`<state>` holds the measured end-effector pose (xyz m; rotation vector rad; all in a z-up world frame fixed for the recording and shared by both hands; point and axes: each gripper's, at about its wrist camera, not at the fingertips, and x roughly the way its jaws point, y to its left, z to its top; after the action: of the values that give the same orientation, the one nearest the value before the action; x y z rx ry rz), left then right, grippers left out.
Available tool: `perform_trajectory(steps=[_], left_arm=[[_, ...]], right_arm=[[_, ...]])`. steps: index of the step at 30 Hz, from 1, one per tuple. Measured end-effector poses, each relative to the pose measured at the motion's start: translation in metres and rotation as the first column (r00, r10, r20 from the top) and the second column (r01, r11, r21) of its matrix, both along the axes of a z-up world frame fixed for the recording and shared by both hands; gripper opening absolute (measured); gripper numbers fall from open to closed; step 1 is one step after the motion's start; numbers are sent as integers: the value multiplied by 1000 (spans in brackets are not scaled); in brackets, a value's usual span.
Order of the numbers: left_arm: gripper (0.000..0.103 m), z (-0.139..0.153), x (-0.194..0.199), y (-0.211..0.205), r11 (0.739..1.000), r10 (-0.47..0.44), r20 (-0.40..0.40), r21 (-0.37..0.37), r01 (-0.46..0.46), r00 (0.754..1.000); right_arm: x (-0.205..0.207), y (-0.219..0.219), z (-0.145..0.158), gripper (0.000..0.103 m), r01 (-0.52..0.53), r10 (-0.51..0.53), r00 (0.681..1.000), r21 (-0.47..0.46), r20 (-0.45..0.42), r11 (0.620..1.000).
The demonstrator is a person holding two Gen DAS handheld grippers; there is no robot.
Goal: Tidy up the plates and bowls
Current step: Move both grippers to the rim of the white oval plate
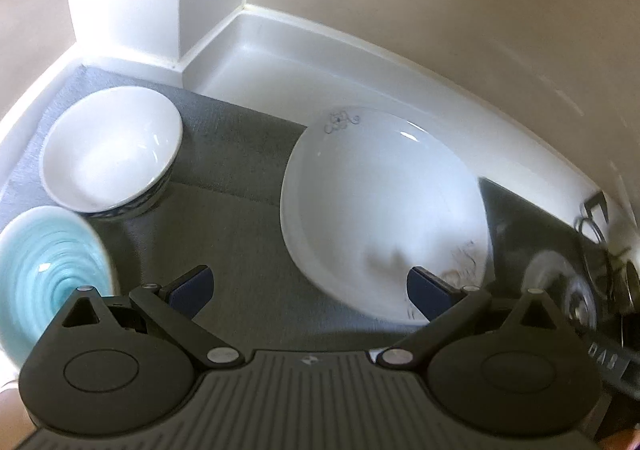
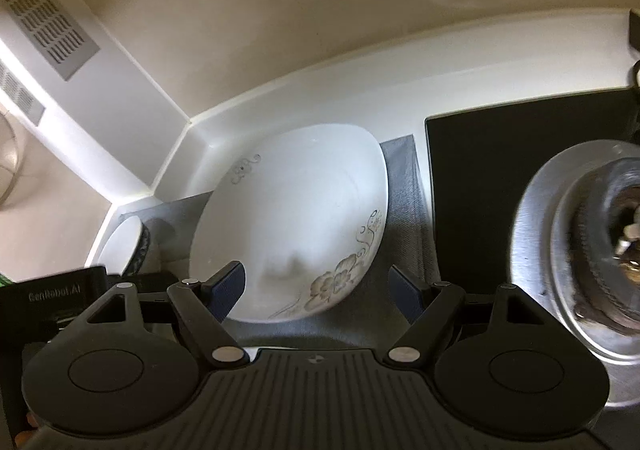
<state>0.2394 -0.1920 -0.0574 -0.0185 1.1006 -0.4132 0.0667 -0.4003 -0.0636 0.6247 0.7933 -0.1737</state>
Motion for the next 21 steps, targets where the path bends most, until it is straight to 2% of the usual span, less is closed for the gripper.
perform_trajectory(steps=[8, 21], left_arm=[[103, -24, 33, -16, 999, 36, -15, 35, -35, 999], [103, -47, 53, -31, 997, 44, -50, 72, -41, 998]], right_arm=[[24, -6, -27, 81, -10, 12, 999, 53, -30, 999], [48, -16, -40, 79, -34, 36, 999, 57, -30, 998]])
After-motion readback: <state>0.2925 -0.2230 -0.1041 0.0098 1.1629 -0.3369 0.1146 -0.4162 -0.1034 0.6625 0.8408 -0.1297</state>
